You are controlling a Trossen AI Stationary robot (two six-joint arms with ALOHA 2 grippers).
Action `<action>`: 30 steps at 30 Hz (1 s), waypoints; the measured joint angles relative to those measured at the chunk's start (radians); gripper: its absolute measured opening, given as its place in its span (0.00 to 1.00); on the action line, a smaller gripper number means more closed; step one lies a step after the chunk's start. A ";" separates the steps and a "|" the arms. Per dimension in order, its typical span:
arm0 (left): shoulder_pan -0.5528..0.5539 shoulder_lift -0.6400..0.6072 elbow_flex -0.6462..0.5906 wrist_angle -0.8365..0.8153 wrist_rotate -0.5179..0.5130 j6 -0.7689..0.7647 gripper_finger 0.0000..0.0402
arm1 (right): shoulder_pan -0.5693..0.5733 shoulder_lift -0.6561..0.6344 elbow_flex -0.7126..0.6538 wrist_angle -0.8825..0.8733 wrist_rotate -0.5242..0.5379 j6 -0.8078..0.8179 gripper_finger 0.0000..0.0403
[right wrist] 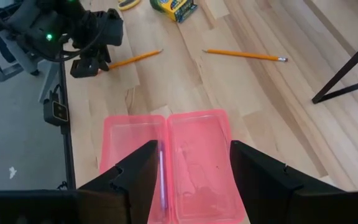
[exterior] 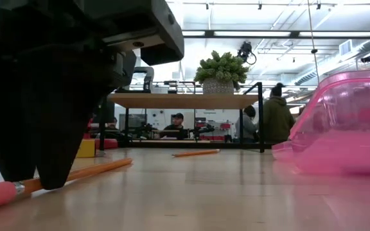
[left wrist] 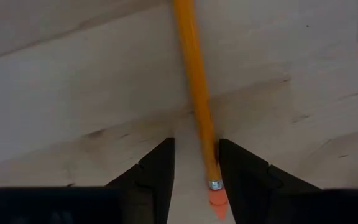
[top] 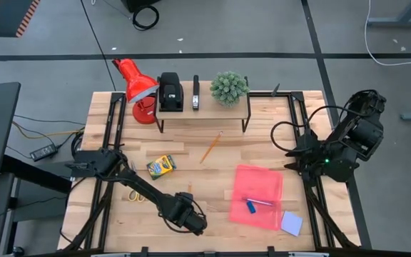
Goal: Pack school essentials
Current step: Put the bottom orange pencil into the pink supply box
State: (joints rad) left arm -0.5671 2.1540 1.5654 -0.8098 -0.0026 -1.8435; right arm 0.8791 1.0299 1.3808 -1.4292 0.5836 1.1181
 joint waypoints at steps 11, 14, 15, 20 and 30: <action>0.002 0.004 0.000 -0.029 -0.008 0.048 0.17 | 0.000 0.000 0.000 -0.022 0.023 0.013 0.51; 0.002 0.004 0.000 -0.034 -0.010 0.049 0.10 | 0.000 0.000 0.000 -0.022 0.023 0.009 0.51; 0.002 0.004 0.000 -0.035 -0.011 0.049 0.08 | 0.000 0.000 0.000 -0.023 0.023 0.009 0.51; 0.002 0.006 -0.001 -0.037 -0.020 0.057 0.03 | 0.000 0.000 0.000 -0.024 0.023 0.008 0.51; 0.002 0.001 -0.002 -0.040 -0.033 0.060 0.03 | 0.000 0.000 0.000 -0.024 0.022 0.019 0.51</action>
State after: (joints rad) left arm -0.5652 2.1545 1.5639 -0.8501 -0.0358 -1.7837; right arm 0.8791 1.0302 1.3808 -1.4532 0.6060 1.1371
